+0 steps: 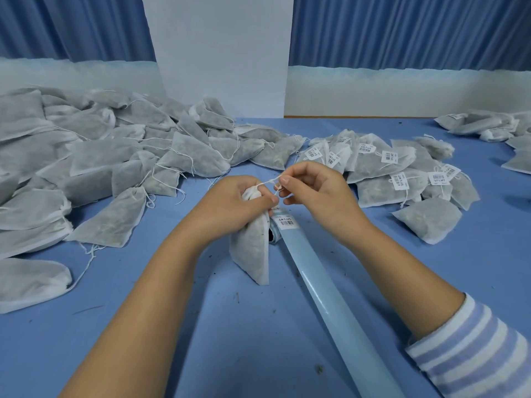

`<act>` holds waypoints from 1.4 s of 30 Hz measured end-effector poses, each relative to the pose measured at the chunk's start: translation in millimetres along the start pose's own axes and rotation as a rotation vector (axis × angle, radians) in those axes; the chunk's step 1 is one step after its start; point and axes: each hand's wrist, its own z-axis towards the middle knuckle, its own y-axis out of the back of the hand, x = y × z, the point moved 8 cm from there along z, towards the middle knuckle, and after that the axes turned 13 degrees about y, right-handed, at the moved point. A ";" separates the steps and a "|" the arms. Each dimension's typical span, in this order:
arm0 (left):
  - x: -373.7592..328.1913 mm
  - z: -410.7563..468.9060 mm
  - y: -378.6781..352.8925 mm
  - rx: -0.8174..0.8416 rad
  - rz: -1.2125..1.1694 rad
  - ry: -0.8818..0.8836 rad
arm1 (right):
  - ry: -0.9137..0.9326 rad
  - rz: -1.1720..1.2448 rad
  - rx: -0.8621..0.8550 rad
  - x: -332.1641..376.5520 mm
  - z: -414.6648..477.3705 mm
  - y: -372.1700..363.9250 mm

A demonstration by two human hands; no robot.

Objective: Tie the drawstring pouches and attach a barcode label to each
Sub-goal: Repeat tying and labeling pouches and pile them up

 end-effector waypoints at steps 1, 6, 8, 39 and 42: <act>-0.7 -0.6 0.2 -0.006 -0.003 0.000 | -0.012 0.006 0.001 -0.9 -0.2 -0.6; -3.8 -2.8 2.3 -0.064 -0.006 -0.017 | -0.052 0.094 -0.045 -3.4 -0.9 -1.7; -5.6 -3.4 2.9 -0.076 -0.013 -0.027 | -0.060 0.105 -0.062 -4.2 -0.9 -0.6; -22.4 -9.2 -16.8 -0.050 0.226 -0.202 | -0.026 -0.082 -0.018 -5.1 1.8 4.7; -21.1 -7.3 -16.6 -0.054 0.200 -0.199 | -0.038 -0.071 -0.023 -6.7 2.7 6.6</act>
